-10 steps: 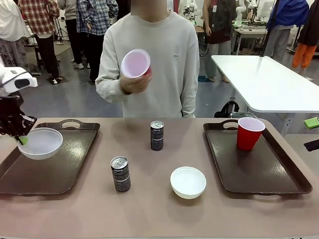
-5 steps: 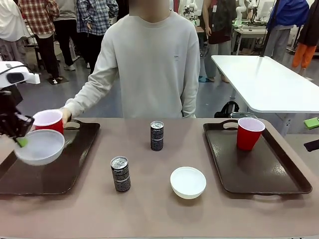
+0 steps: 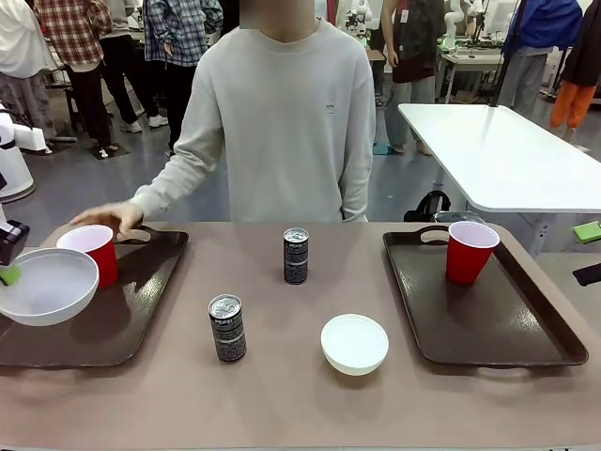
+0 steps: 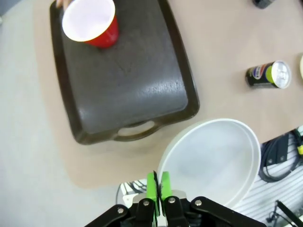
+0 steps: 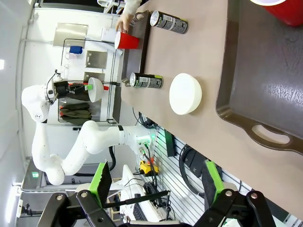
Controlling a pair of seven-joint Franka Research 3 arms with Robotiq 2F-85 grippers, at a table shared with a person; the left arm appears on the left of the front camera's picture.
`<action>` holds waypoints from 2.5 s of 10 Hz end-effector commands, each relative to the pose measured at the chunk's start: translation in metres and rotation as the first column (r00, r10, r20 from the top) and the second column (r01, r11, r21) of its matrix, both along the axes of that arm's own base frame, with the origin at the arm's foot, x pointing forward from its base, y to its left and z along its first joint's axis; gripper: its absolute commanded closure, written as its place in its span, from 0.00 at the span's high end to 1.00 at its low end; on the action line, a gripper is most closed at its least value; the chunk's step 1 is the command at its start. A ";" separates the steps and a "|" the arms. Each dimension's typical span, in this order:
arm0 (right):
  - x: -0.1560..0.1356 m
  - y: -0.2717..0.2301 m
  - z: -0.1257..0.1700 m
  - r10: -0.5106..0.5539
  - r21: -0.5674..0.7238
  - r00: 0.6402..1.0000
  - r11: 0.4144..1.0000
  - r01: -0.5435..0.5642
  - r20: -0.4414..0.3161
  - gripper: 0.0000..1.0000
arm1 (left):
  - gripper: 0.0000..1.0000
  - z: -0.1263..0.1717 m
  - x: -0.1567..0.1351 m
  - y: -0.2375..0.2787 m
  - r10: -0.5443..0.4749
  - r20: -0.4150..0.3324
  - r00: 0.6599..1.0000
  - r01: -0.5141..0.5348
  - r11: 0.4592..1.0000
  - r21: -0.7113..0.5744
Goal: Prepare tableware on both trays.
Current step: Pick up a Picnic Bowl from the table and place it on a Handle tray.
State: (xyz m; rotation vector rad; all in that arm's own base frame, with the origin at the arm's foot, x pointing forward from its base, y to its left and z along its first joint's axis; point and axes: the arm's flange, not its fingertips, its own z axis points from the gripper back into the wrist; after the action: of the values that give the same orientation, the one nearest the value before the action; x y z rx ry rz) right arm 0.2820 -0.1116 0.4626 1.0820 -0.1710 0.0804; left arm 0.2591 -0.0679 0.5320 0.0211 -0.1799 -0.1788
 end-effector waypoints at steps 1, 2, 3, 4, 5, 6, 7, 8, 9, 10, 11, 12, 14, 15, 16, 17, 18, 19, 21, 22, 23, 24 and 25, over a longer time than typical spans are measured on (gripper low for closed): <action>0.001 0.000 0.000 0.001 0.022 1.000 1.000 -0.001 0.008 1.00 | 0.04 -0.036 0.006 0.000 0.051 0.010 0.999 -0.051 0.999 0.007; 0.001 0.000 0.000 0.001 0.022 1.000 1.000 -0.001 0.008 1.00 | 0.04 -0.051 0.034 -0.002 0.133 0.084 0.987 -0.137 0.990 0.039; 0.001 0.000 0.000 0.001 0.022 1.000 1.000 -0.001 0.008 1.00 | 0.04 -0.074 0.068 0.004 0.232 0.102 0.967 -0.235 0.972 0.021; 0.001 0.000 0.000 0.001 0.022 1.000 1.000 -0.001 0.008 1.00 | 0.04 -0.097 0.089 0.010 0.276 0.092 0.957 -0.278 0.960 0.016; 0.001 0.000 0.000 0.001 0.022 1.000 1.000 -0.001 0.008 1.00 | 0.04 -0.113 0.093 0.015 0.288 0.053 0.956 -0.289 0.957 0.013; 0.001 0.000 0.000 0.001 0.022 1.000 1.000 -0.001 0.008 1.00 | 0.04 -0.129 0.099 0.021 0.311 -0.048 0.949 -0.311 0.950 0.008; 0.001 0.000 0.000 0.001 0.022 1.000 1.000 -0.001 0.008 1.00 | 0.04 -0.141 0.106 0.029 0.344 -0.100 0.934 -0.344 0.939 0.013; 0.001 0.000 0.000 0.001 0.022 1.000 1.000 -0.001 0.008 1.00 | 0.04 -0.144 0.104 0.030 0.357 -0.067 0.932 -0.357 0.934 0.010; 0.001 0.000 0.000 0.001 0.022 1.000 1.000 -0.001 0.008 1.00 | 0.04 -0.124 0.119 0.026 0.292 -0.052 0.955 -0.292 0.957 0.005; 0.001 0.000 0.000 0.001 0.022 1.000 1.000 -0.001 0.008 1.00 | 0.04 -0.124 0.119 0.026 0.292 -0.052 0.955 -0.292 0.957 0.005; 0.001 0.000 0.000 0.001 0.022 1.000 1.000 -0.001 0.008 1.00 | 0.04 -0.124 0.119 0.026 0.292 -0.052 0.955 -0.292 0.957 0.005; 0.001 0.000 0.000 0.001 0.022 1.000 1.000 -0.001 0.008 1.00 | 0.04 -0.136 0.123 0.029 0.304 -0.086 0.949 -0.304 0.952 0.008; 0.001 0.000 0.000 0.001 0.022 1.000 1.000 -0.001 0.008 1.00 | 0.04 -0.154 0.136 0.031 0.271 -0.102 0.957 -0.277 0.960 -0.044; 0.001 0.000 0.000 0.001 0.022 1.000 1.000 -0.001 0.008 1.00 | 0.04 -0.166 0.141 0.034 0.293 -0.113 0.949 -0.298 0.954 -0.032; 0.001 0.000 0.000 0.001 0.022 1.000 1.000 -0.001 0.008 1.00 | 0.04 -0.175 0.145 0.037 0.289 -0.133 0.948 -0.296 0.954 -0.036; 0.001 0.000 0.000 0.001 0.022 1.000 1.000 -0.001 0.008 1.00 | 0.04 -0.177 0.145 0.038 0.291 -0.143 0.946 -0.298 0.954 -0.035; 0.001 0.000 0.000 0.001 0.022 1.000 1.000 -0.001 0.008 1.00 | 0.23 -0.175 0.144 0.040 0.294 -0.156 0.943 -0.300 0.954 -0.020; 0.001 0.000 0.000 0.001 0.022 1.000 1.000 -0.001 0.008 1.00 | 0.63 -0.174 0.143 0.039 0.280 -0.154 0.948 -0.286 0.958 -0.023; 0.001 0.000 0.000 0.001 0.022 1.000 1.000 -0.001 0.008 1.00 | 1.00 -0.167 0.139 0.038 0.261 -0.153 0.953 -0.268 0.963 -0.031; 0.001 0.000 0.000 0.001 0.022 1.000 1.000 -0.001 0.008 1.00 | 1.00 -0.161 0.135 0.038 0.253 -0.145 0.956 -0.261 0.965 -0.036; 0.001 0.000 0.000 0.001 0.022 1.000 1.000 -0.001 0.008 1.00 | 1.00 -0.151 0.130 0.039 0.250 -0.141 0.958 -0.259 0.965 -0.050; 0.001 0.000 0.000 0.001 0.022 1.000 1.000 -0.001 0.008 1.00 | 0.54 -0.141 0.127 0.039 0.240 -0.140 0.961 -0.251 0.966 -0.065; 0.001 0.000 0.000 0.001 0.022 1.000 1.000 -0.001 0.008 1.00 | 0.63 -0.132 0.125 0.039 0.227 -0.145 0.963 -0.242 0.966 -0.091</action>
State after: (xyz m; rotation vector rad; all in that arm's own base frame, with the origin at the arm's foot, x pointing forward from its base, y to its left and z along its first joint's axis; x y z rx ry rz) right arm 0.2820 -0.1117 0.4627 1.0820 -0.1712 0.0802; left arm 0.3909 -0.0320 0.3884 -0.0281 -0.0637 0.0867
